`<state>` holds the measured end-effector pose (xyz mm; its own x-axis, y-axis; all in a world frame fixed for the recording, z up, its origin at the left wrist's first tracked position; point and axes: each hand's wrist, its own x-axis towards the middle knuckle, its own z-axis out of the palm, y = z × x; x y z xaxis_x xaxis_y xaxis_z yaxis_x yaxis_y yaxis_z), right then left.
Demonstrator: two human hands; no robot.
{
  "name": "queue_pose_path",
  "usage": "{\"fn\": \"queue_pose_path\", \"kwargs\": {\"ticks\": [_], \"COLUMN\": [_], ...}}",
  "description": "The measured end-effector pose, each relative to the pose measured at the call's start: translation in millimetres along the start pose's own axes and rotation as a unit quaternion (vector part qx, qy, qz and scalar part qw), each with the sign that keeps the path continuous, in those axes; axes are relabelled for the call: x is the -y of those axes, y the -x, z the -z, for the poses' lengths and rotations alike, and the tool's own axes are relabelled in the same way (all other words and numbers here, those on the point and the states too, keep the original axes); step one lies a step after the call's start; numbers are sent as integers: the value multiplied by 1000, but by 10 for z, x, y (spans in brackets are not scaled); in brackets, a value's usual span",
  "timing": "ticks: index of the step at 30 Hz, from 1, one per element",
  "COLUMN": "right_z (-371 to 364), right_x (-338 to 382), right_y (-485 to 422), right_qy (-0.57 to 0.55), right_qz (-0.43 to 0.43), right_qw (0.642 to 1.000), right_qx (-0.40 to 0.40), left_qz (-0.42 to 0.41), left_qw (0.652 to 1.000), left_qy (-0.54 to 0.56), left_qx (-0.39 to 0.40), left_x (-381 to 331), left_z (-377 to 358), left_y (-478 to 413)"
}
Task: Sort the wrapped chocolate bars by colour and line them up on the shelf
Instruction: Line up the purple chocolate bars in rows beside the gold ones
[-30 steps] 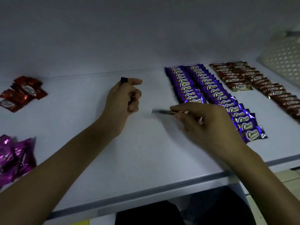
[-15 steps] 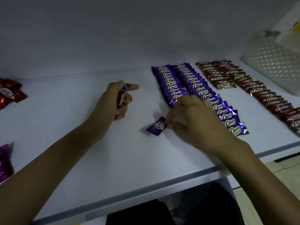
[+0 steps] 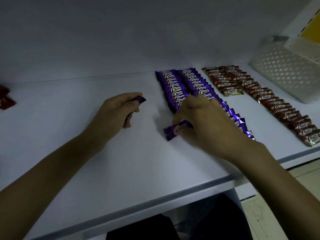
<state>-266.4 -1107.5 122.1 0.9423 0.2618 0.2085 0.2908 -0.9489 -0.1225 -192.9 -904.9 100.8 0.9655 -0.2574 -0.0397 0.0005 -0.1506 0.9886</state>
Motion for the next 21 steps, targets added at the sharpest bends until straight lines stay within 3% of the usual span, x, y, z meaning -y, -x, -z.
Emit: {"fn": "queue_pose_path", "kwargs": {"ticks": [4, 11, 13, 15, 18, 21], "right_z": [76, -55, -75, -60, -74, -161], "right_x": [-193, -259, -260, -134, 188, 381], "right_y": [6, -28, -29, -15, -11, -51], "right_qy": [51, 35, -6, -140, -318, -247], "right_qz": [-77, -94, -92, -84, -84, -50], "right_qw": [995, 992, 989, 973, 933, 954], "right_qx": [-41, -82, -117, -164, -144, -161], "left_qz": [-33, -37, -34, -26, -14, -2], "left_qw": [999, 995, 995, 996, 993, 988], "left_qy": [12, 88, 91, 81, 117, 149], "left_qx": [-14, 13, 15, 17, 29, 33], "left_x": [-1, -39, -36, -45, -82, -107], "left_z": [-26, -56, -58, -56, -63, -78], "left_y": [21, 71, 83, 89, 97, 118]}}
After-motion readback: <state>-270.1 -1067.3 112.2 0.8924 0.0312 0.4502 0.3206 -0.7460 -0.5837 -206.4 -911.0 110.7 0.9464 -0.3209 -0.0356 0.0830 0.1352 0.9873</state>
